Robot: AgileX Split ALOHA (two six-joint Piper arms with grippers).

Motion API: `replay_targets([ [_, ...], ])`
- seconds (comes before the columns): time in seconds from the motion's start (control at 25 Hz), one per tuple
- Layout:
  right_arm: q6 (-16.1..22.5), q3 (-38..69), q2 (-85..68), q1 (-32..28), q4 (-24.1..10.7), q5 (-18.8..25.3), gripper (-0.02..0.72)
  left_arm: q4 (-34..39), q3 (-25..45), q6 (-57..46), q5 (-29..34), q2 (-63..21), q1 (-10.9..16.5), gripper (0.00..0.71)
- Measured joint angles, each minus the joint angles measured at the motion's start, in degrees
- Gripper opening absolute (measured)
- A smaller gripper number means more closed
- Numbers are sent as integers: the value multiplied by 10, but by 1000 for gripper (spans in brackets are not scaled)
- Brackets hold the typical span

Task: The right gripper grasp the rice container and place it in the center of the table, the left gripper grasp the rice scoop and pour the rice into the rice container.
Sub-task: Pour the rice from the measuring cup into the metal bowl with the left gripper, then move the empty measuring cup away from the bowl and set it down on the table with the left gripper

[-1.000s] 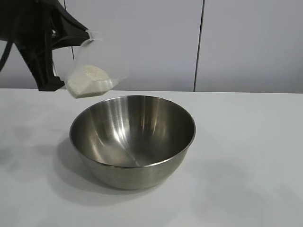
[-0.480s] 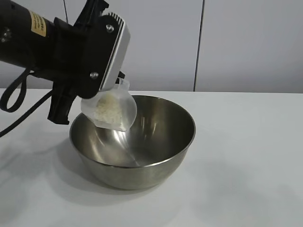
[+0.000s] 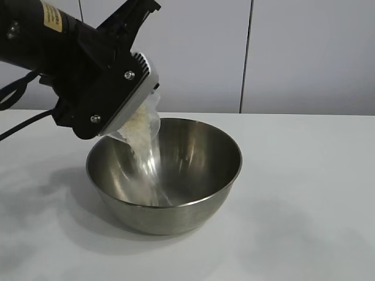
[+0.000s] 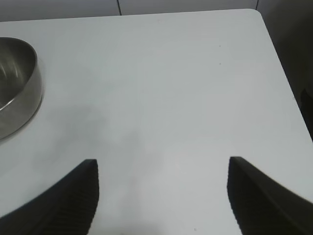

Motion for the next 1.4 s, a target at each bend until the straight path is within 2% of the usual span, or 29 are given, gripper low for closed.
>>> replay_targets([
  [0.2, 0, 0, 0, 0, 0, 1, 503, -8, 0, 92, -60, 0, 0, 9],
  [0.36, 0, 0, 0, 0, 0, 1, 503, -27, 0, 127, -82, 0, 0, 9],
  [0.68, 0, 0, 0, 0, 0, 1, 503, -37, 0, 139, -86, 0, 0, 9],
  [0.84, 0, 0, 0, 0, 0, 1, 503, -104, 0, 115, -97, 0, 0, 9],
  [0.96, 0, 0, 0, 0, 0, 1, 503, -212, 0, 20, -155, 0, 0, 9],
  [1.2, 0, 0, 0, 0, 0, 1, 503, -437, 0, -277, -297, -5, 0, 9],
  [1.4, 0, 0, 0, 0, 0, -1, 503, -568, 0, -490, -341, -15, 0, 9],
])
